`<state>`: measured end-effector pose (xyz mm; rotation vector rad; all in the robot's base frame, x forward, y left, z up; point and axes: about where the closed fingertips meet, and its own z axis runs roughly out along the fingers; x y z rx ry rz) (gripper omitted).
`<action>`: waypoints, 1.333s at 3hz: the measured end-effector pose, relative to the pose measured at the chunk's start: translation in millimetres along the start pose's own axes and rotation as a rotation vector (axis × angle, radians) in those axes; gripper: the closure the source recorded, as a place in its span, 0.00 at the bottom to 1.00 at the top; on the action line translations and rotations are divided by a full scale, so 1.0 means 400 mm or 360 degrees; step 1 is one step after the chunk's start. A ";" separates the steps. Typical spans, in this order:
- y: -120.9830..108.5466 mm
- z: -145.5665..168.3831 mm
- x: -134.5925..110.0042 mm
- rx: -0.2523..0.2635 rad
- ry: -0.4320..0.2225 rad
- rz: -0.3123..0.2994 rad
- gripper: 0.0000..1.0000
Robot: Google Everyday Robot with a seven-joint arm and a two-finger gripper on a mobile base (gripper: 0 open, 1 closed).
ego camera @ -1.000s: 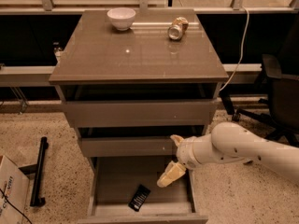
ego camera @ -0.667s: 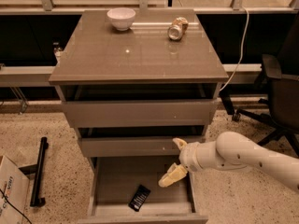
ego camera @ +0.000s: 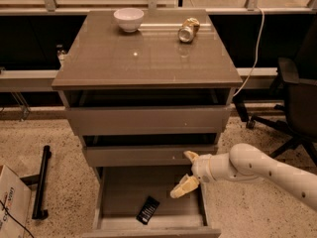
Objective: Pick rxbar blueberry from bottom drawer and place on counter
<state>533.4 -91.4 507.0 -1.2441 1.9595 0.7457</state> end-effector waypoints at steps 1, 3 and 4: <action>-0.002 0.055 0.048 0.0045 -0.0001 0.0050 0.00; -0.051 0.213 0.168 0.0169 -0.0123 0.0169 0.00; -0.070 0.281 0.228 0.0191 -0.0179 0.0245 0.00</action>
Offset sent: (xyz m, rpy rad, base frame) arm 0.0226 0.0224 -0.1251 0.0805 -0.0088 -0.1907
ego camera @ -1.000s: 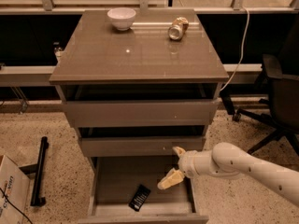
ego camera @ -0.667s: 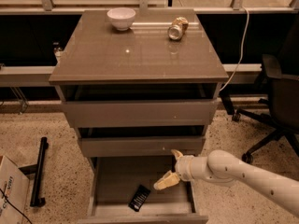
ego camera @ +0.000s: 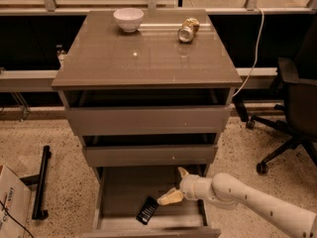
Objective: Pick rxbar blueberry from bottom drawer and place on counter
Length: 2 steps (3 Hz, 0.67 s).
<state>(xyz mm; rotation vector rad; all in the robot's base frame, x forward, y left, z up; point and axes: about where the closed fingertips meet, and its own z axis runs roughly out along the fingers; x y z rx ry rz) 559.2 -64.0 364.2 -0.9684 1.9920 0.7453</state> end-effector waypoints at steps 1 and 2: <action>-0.022 0.068 0.083 0.0005 -0.0024 0.0085 0.00; -0.022 0.068 0.083 0.0005 -0.0024 0.0085 0.00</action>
Offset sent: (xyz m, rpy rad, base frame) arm 0.0045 0.0030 -0.0380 0.0271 0.0263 -0.0289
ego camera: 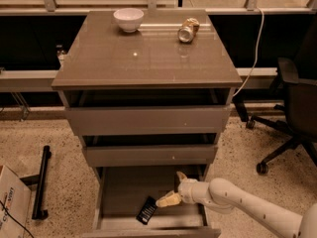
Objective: Pick rxbar blueberry from bottom drawer and place on counter
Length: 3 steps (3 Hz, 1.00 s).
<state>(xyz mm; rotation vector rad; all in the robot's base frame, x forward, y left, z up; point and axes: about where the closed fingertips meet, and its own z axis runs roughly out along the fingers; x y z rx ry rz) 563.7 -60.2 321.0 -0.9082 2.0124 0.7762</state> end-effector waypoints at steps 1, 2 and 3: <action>-0.005 0.039 0.025 0.0027 -0.0002 0.0017 0.00; -0.016 0.168 0.125 0.0027 -0.0005 0.0033 0.00; -0.015 0.173 0.127 0.0030 0.0003 0.0034 0.00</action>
Offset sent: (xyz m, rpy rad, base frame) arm 0.0122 0.0317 -0.0852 -0.0048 -0.0019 -0.0466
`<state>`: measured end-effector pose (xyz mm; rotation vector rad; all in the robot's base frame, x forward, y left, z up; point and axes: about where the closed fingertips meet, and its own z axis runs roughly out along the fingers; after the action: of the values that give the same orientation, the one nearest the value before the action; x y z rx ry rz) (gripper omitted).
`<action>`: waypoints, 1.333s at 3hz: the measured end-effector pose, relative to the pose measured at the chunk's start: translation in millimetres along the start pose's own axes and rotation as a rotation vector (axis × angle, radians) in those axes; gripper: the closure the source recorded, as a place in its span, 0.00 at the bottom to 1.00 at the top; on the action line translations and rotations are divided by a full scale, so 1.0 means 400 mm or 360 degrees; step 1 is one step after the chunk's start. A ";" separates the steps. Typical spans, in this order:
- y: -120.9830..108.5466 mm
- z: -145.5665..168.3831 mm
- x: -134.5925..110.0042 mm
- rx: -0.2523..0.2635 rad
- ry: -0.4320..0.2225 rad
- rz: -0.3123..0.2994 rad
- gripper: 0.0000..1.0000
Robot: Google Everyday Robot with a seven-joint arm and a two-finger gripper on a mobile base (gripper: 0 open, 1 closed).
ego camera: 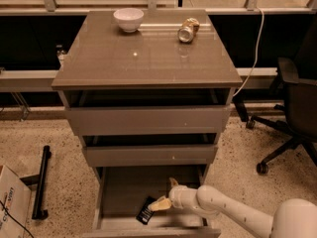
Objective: Pick rxbar blueberry from bottom drawer and place on counter
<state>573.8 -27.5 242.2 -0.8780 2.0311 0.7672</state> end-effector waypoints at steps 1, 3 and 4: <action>0.002 0.067 0.033 -0.0013 0.0024 -0.0038 0.00; 0.008 0.206 0.136 0.0007 0.0184 -0.0184 0.00; 0.026 0.233 0.170 0.0031 0.0259 -0.0256 0.00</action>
Offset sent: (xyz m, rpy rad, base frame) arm 0.0187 0.0470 -0.0899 -0.1036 -0.0253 0.0613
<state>572.9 27.2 139.8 -1.1085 2.0743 0.6030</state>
